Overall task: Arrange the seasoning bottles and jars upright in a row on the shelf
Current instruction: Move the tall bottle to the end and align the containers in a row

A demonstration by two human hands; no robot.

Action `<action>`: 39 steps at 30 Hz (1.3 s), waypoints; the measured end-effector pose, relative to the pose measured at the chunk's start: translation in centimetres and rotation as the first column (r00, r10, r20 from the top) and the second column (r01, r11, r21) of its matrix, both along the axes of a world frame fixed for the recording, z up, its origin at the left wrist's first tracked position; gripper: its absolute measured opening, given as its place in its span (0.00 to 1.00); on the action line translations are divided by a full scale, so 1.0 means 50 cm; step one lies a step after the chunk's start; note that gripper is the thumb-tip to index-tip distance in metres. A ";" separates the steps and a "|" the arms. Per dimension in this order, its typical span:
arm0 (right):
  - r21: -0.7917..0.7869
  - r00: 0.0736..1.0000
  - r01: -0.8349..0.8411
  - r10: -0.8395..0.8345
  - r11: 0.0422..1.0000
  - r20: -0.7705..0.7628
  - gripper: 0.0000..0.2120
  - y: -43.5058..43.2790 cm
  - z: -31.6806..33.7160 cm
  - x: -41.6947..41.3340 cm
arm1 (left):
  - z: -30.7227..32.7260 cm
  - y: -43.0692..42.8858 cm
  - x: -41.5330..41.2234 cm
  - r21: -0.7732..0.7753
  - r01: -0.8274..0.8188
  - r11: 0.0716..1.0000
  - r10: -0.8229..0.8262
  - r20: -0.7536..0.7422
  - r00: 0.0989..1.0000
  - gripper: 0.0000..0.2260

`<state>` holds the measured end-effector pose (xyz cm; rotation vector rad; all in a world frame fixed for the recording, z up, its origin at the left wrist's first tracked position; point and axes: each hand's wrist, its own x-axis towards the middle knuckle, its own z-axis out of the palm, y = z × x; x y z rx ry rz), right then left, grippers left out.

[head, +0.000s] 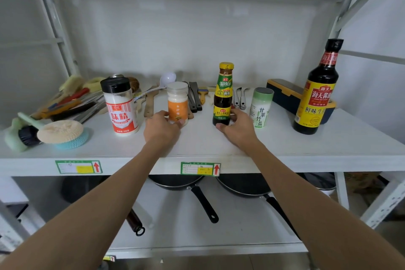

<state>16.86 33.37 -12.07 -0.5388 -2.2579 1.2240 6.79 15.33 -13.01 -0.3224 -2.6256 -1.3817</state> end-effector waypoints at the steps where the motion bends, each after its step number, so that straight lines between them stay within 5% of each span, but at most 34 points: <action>1: 0.003 1.000 0.001 -0.001 1.000 -0.001 0.28 0.001 -0.001 0.000 | 0.001 -0.001 0.006 0.025 0.009 1.000 -0.009 -0.002 1.000 0.25; 4: 0.005 1.000 0.001 -0.001 1.000 -0.002 0.28 0.003 -0.003 -0.003 | 0.010 -0.027 0.032 0.121 -0.017 0.992 0.034 -0.132 0.991 0.18; 8: 0.020 1.000 0.005 -0.005 1.000 0.000 0.27 0.006 -0.007 -0.008 | 0.014 -0.115 0.073 0.240 -0.244 0.940 0.314 -0.326 0.892 0.21; 11: 0.015 1.000 0.003 -0.003 1.000 -0.004 0.26 0.006 -0.007 -0.007 | 0.007 -0.181 0.055 0.178 -0.408 0.895 0.437 -0.176 0.882 0.33; 15: 0.017 1.000 -0.001 0.001 1.000 -0.005 0.26 0.005 -0.004 -0.006 | -0.004 -0.212 -0.005 0.022 -0.321 0.947 0.321 -0.007 0.947 0.28; 18: 0.009 1.000 0.010 -0.009 1.000 -0.010 0.26 0.006 -0.006 -0.008 | -0.002 -0.207 -0.034 -0.016 -0.282 0.959 0.282 0.001 0.959 0.20; 39: 0.014 1.000 0.031 -0.031 0.999 0.002 0.28 0.011 -0.017 -0.023 | 0.004 -0.186 -0.056 -0.083 -0.265 0.961 0.264 -0.021 0.964 0.19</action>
